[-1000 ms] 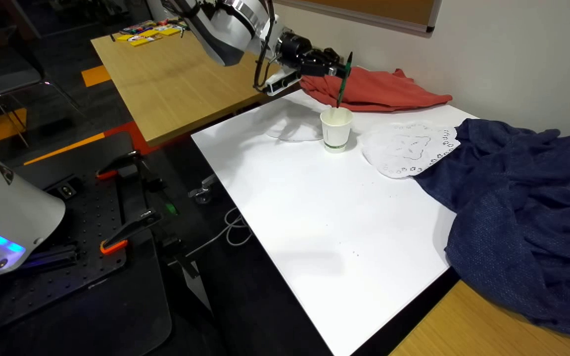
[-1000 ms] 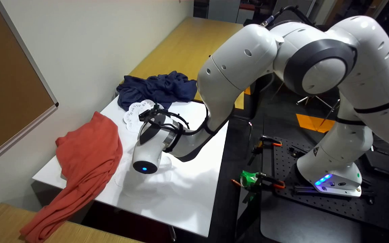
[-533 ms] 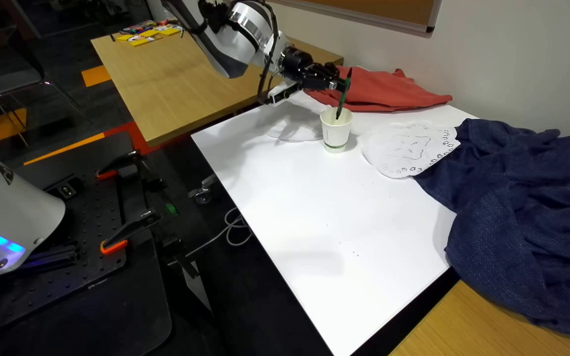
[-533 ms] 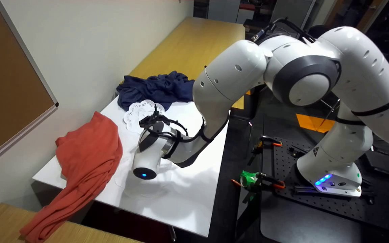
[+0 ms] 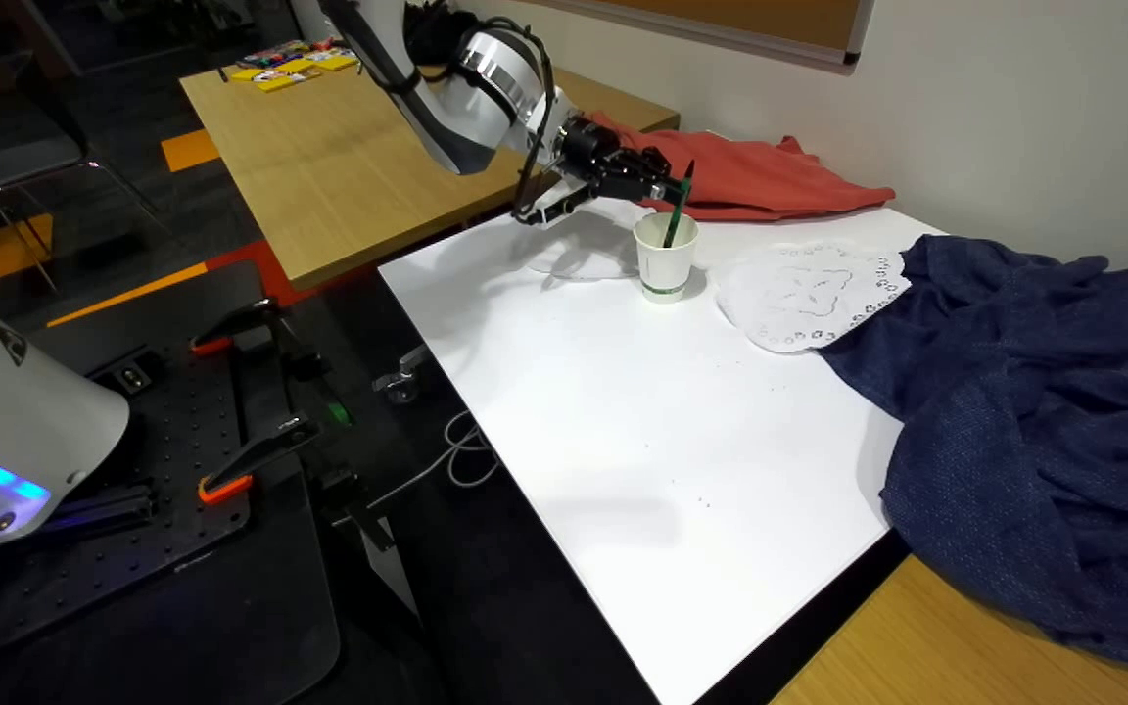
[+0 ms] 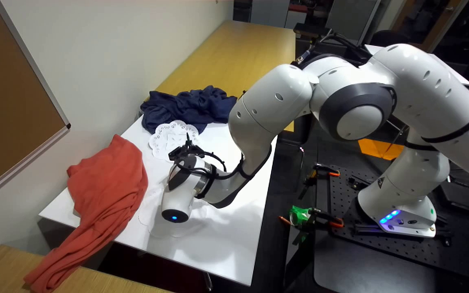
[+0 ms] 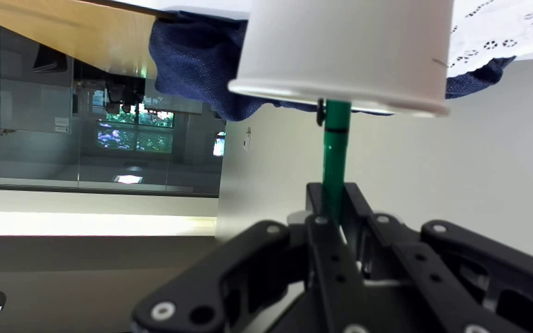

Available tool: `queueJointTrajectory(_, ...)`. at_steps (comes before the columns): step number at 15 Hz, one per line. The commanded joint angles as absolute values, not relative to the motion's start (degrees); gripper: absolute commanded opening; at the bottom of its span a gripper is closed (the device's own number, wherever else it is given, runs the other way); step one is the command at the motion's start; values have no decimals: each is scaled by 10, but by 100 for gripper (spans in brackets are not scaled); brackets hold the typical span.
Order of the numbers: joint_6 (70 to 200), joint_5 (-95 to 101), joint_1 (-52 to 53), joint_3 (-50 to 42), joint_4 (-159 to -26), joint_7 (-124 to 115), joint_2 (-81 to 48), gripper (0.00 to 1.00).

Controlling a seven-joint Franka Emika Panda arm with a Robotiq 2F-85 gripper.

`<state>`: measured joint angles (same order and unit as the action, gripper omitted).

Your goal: Get the pen from the table and put it in the white cup

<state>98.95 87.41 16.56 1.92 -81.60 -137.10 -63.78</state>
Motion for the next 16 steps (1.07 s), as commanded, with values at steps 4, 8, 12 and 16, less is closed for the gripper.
queueJointTrajectory(4,971,863,165,26,-774,-1343,-668,3)
queueJointTrajectory(8,968,857,168,25,-768,-1337,-672,44)
queueJointTrajectory(12,963,853,171,24,-769,-1334,-667,75)
queueJointTrajectory(16,953,854,174,25,-788,-1347,-643,100)
